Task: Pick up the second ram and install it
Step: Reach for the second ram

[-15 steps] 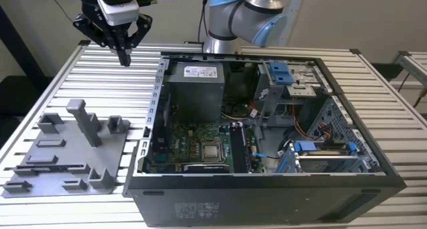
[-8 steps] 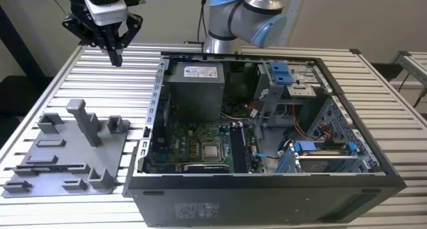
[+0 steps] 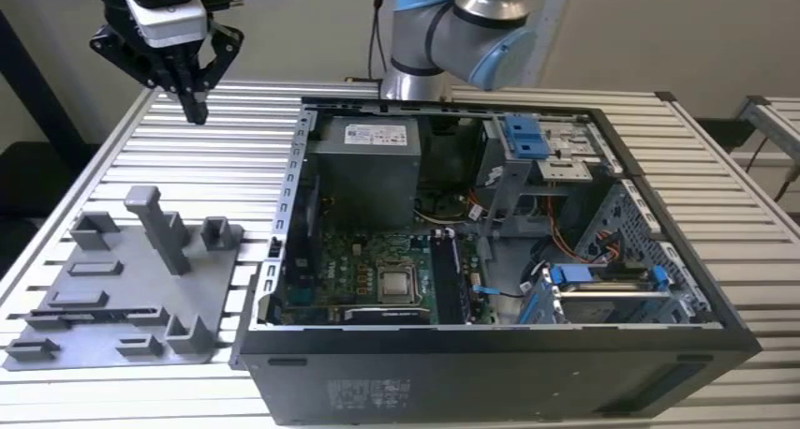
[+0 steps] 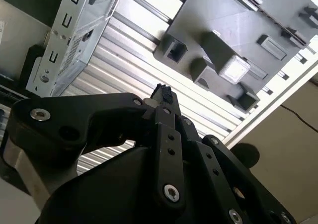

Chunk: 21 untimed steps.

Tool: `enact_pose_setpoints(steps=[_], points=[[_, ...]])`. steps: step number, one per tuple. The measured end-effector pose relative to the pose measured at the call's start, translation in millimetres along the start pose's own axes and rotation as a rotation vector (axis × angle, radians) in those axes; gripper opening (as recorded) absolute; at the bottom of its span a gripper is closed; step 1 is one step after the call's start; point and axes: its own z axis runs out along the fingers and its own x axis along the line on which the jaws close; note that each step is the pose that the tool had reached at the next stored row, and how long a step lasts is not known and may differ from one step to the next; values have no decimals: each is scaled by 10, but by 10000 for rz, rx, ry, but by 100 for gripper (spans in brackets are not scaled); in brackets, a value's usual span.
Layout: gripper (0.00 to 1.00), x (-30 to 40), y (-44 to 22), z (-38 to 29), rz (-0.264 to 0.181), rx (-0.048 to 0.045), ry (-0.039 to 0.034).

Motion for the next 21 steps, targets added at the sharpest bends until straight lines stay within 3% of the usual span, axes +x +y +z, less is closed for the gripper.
enact_pose_setpoints(steps=[15, 21], points=[[11, 414, 4, 0, -112, -2, 89], [11, 584, 5, 0, -139, -3, 161]])
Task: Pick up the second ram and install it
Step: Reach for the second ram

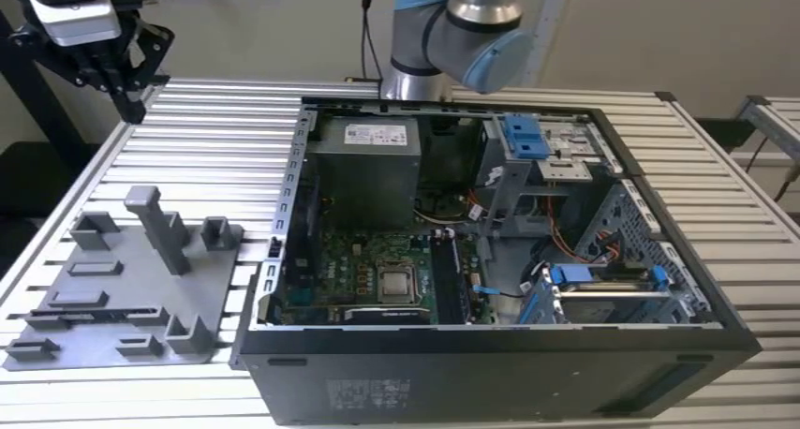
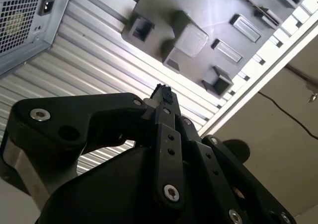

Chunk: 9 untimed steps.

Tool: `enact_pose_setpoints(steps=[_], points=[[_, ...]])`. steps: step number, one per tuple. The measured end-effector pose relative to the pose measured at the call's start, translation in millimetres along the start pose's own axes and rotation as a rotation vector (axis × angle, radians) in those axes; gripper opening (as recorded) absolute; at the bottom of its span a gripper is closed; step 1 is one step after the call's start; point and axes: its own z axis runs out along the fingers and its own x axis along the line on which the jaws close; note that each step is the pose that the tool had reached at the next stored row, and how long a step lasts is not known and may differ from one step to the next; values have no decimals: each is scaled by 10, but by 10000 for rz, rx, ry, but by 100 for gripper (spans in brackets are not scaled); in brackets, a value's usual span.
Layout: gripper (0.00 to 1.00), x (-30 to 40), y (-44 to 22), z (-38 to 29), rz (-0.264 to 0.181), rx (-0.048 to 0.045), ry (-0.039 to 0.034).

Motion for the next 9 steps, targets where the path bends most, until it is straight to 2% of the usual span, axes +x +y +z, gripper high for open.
enact_pose_setpoints(steps=[9], points=[[11, 232, 5, 7, -22, -5, 231]])
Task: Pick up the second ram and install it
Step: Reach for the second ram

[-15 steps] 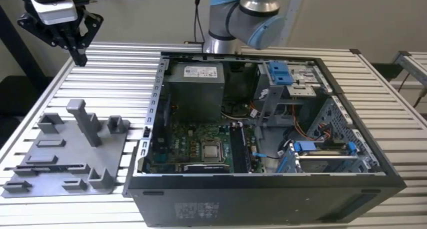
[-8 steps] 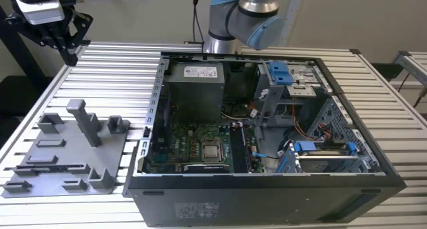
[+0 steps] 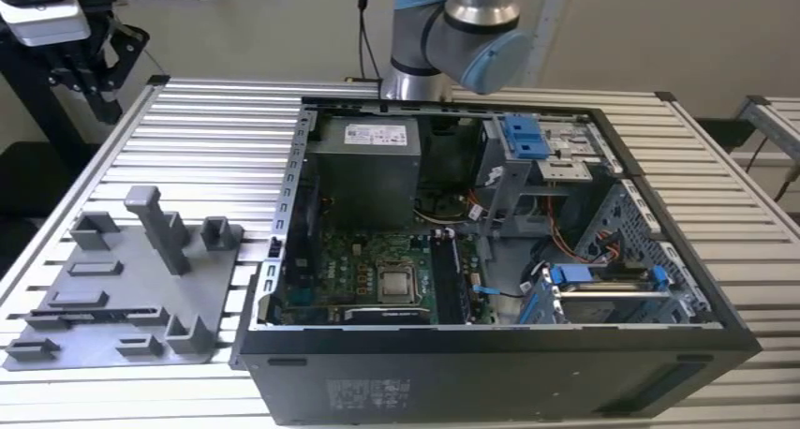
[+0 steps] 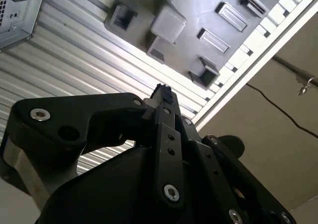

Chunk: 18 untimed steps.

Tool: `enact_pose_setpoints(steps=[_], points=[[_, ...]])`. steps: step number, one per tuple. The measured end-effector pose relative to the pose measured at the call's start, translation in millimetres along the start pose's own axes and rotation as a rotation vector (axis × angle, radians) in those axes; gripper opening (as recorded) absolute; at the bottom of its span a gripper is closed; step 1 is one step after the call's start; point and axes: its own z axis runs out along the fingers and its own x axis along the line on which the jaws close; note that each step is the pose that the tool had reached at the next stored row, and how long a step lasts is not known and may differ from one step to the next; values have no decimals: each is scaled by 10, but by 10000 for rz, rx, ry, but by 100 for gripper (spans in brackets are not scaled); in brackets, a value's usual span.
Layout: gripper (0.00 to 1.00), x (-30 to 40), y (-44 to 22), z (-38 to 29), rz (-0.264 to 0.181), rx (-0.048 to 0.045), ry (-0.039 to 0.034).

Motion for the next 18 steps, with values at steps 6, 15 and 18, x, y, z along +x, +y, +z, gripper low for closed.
enact_pose_setpoints(steps=[6, 15, 18], points=[[11, 93, 2, 6, -16, -2, 121], [11, 125, -37, 24, -15, -2, 122], [11, 148, -82, 42, -15, -2, 123]])
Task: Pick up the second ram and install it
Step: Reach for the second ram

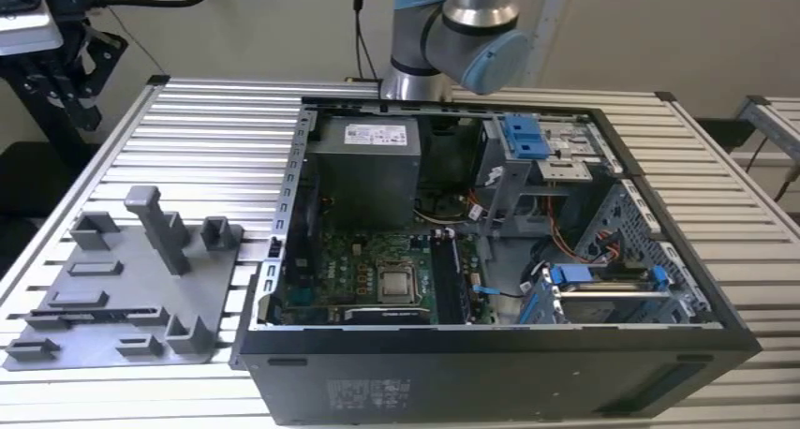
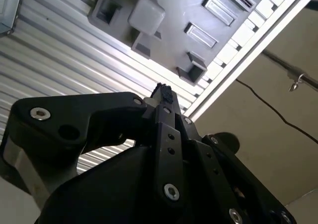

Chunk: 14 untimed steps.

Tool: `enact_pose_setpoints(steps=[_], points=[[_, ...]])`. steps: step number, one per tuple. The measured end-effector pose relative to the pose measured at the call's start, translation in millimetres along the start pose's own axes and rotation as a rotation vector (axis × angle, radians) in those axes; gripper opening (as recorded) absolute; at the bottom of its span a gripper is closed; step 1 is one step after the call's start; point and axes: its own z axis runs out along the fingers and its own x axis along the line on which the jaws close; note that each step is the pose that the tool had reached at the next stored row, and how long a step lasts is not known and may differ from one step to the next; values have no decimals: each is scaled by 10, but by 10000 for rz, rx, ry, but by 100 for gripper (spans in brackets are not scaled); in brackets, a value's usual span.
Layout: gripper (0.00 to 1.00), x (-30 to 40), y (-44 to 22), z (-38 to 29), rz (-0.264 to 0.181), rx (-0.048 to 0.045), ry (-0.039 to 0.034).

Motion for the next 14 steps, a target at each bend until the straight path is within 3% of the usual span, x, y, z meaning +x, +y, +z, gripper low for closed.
enact_pose_setpoints(steps=[7, 14], points=[[11, 51, -121, 42, 0, 0, 0], [11, 152, -245, 83, 0, 0, 0]])
